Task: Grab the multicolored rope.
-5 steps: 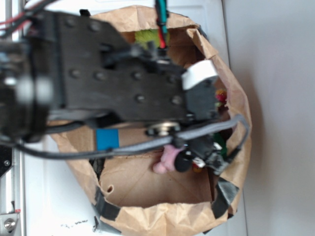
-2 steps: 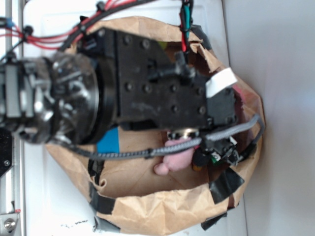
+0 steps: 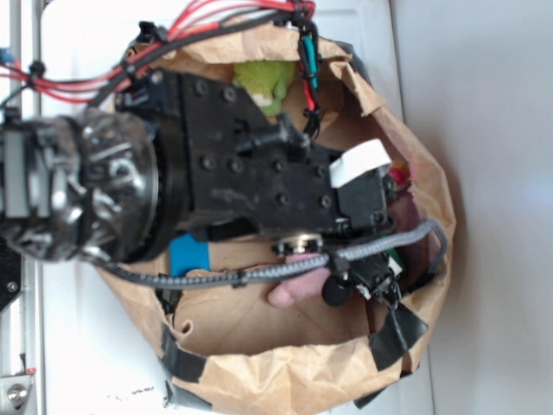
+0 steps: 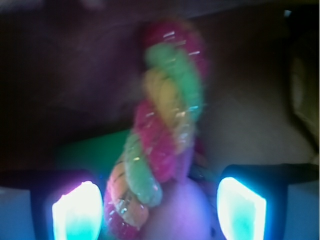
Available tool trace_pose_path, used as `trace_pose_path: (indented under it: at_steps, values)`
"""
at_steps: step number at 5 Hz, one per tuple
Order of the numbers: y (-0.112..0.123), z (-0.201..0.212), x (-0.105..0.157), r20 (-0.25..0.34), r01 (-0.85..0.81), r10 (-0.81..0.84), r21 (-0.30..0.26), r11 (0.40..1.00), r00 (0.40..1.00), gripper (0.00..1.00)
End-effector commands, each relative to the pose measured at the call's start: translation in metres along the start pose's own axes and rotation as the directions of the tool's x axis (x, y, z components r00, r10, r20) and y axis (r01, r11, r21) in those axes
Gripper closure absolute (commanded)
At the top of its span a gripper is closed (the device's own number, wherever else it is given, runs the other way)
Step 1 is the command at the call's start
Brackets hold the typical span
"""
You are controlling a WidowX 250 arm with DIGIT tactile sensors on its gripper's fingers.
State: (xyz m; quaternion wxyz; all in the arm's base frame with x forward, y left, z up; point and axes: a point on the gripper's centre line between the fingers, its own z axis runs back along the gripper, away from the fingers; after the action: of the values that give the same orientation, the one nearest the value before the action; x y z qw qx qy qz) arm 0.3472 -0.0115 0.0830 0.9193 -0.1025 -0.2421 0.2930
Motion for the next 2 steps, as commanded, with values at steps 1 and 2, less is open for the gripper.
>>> trace_pose_path:
  at_steps: [1,2]
  values:
    - [-0.0075,0.0106,0.0183,0.051,0.036,-0.033,-0.069,0.997,0.998,0.0]
    - [-0.0085,0.0104,0.0158,0.033,0.001,0.002,-0.102,0.995,0.999,0.0]
